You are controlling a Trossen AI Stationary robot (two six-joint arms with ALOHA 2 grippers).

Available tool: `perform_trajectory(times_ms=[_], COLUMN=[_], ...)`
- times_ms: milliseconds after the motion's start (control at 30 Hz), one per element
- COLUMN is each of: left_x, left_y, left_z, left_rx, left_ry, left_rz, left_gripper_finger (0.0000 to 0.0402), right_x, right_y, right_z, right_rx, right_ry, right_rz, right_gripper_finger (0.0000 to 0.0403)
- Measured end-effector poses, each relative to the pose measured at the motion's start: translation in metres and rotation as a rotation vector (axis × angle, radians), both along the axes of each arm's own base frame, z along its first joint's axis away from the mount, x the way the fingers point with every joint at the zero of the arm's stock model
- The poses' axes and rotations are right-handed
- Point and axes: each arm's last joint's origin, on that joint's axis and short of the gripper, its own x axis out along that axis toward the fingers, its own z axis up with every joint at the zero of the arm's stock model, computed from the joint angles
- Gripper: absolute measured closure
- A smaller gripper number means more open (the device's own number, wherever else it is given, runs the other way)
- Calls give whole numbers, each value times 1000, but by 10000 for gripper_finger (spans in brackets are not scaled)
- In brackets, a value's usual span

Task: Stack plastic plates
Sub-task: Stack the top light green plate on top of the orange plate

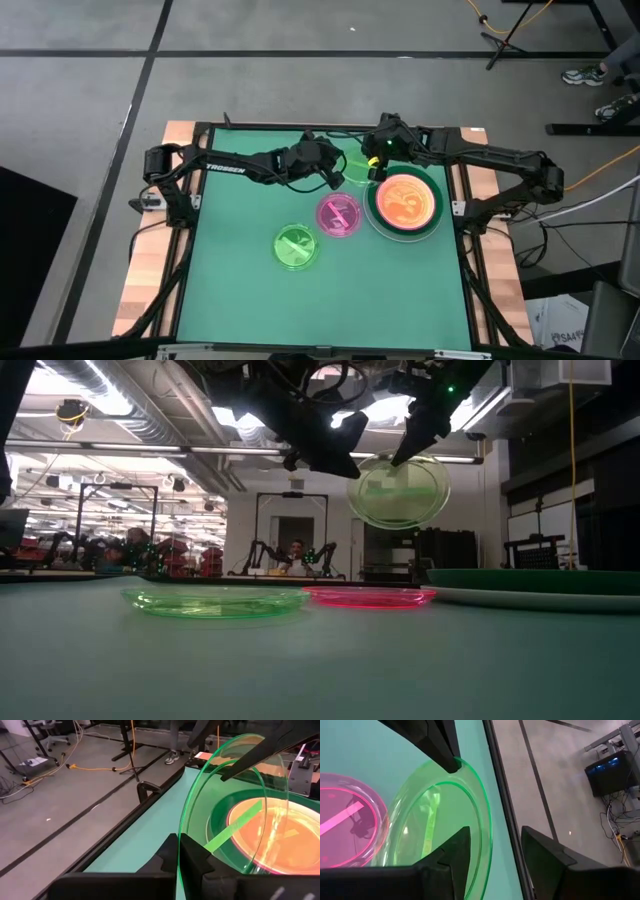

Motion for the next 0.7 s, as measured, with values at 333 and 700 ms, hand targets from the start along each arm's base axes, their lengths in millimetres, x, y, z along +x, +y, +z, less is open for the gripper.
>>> perform_trajectory(times_ms=[333,700], left_x=[0,-1], left_y=[0,2], left_z=[0,0], left_rx=[3,96], left_ry=[2,69], left_rz=[8,23], left_gripper_finger=[401,401], right_x=[0,0], right_y=[0,0], right_z=[0,0], right_rx=[0,-2], right_ry=[1,2], right_rz=[0,2], right_gripper_finger=[239,311])
